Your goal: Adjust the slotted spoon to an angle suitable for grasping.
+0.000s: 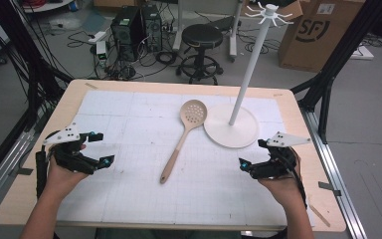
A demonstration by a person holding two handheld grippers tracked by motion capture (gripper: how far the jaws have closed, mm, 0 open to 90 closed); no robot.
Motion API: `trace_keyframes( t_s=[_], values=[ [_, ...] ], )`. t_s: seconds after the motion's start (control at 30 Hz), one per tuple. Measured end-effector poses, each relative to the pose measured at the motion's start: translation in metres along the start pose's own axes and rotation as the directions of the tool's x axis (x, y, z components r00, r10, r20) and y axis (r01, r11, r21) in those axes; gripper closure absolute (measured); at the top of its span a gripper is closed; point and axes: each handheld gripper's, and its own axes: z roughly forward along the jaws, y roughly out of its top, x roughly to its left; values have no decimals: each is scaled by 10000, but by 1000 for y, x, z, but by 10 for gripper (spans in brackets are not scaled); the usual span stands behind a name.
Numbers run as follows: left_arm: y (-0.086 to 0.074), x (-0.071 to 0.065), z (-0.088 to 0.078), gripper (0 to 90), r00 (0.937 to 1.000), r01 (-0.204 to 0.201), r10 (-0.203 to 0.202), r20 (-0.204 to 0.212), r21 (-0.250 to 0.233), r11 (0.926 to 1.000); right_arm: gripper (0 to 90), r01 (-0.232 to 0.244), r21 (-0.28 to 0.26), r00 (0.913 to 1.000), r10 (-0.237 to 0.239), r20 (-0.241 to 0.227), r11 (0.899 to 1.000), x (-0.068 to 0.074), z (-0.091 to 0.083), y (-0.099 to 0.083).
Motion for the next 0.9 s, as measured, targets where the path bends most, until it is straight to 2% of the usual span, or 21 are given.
trace_keyframes(
  t_s=[0.2, 0.6, 0.77, 0.9],
  values=[
    [-1, -1, 4, 35, 10000, -69, 68, 39, 199, 9998, 14, 45, 282, 9999, -49, 122, 9996, -3, 2, -5],
    [-1, -5, 11, 35, 9996, 75, -78, 267, 126, 9999, 13, 59, 127, 9999, -61, 153, 9999, -4, -3, -4],
    [0, -4, 15, 35, 9991, 352, -351, 231, -49, 9994, 14, 85, 300, 9999, -88, 85, 9995, -3, 1, -5],
    [5, -4, 26, 35, 9987, 516, -515, 54, -90, 9986, 14, 134, 317, 9999, -136, 71, 9994, -3, 2, -4]
  ],
)
